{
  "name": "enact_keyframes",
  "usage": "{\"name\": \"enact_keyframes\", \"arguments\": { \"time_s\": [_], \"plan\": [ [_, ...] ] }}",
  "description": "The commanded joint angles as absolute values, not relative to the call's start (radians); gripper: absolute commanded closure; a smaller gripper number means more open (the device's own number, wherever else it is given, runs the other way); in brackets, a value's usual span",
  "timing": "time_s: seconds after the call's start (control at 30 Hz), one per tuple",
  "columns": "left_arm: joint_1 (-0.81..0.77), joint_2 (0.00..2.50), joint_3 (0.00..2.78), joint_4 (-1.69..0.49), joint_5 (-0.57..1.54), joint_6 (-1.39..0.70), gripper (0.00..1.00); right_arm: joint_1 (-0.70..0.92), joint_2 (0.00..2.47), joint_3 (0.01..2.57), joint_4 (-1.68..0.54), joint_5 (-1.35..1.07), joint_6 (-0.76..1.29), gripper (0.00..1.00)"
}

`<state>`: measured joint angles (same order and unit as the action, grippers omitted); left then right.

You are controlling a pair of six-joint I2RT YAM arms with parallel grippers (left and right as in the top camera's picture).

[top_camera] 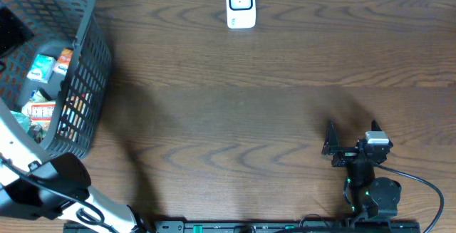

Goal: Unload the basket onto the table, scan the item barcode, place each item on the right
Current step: 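Reach the left gripper into the grey basket toward the yellow snack bag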

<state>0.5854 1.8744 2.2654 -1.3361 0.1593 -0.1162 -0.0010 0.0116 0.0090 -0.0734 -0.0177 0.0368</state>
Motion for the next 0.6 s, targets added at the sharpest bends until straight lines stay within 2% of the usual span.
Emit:
{"name": "enact_keyframes", "arguments": {
  "time_s": [0.0, 0.03, 0.07, 0.27, 0.4, 0.57],
  "plan": [
    [0.586, 1.911, 2.225, -1.37, 0.015, -0.262, 0.02, -0.006, 0.006, 0.006, -0.075, -0.01, 0.044, 0.01],
    [0.586, 1.925, 2.207, -1.398, -0.137, -0.366, 0.02, -0.006, 0.006, 0.006, -0.075, -0.01, 0.044, 0.01],
    [0.586, 1.935, 2.195, -1.401, -0.177, -0.383, 0.02, -0.006, 0.006, 0.006, -0.075, -0.01, 0.044, 0.01],
    [0.586, 1.966, 2.162, -1.396, -0.076, -0.38, 0.02, -0.006, 0.006, 0.006, -0.075, -0.01, 0.044, 0.01],
    [0.586, 1.994, 2.161, -1.437, -0.216, -0.488, 0.02, -0.006, 0.006, 0.006, -0.075, -0.01, 0.044, 0.01],
    [0.583, 2.034, 2.154, -1.473, -0.223, -0.51, 0.02, -0.006, 0.006, 0.006, -0.075, -0.01, 0.044, 0.01]
  ]
}}
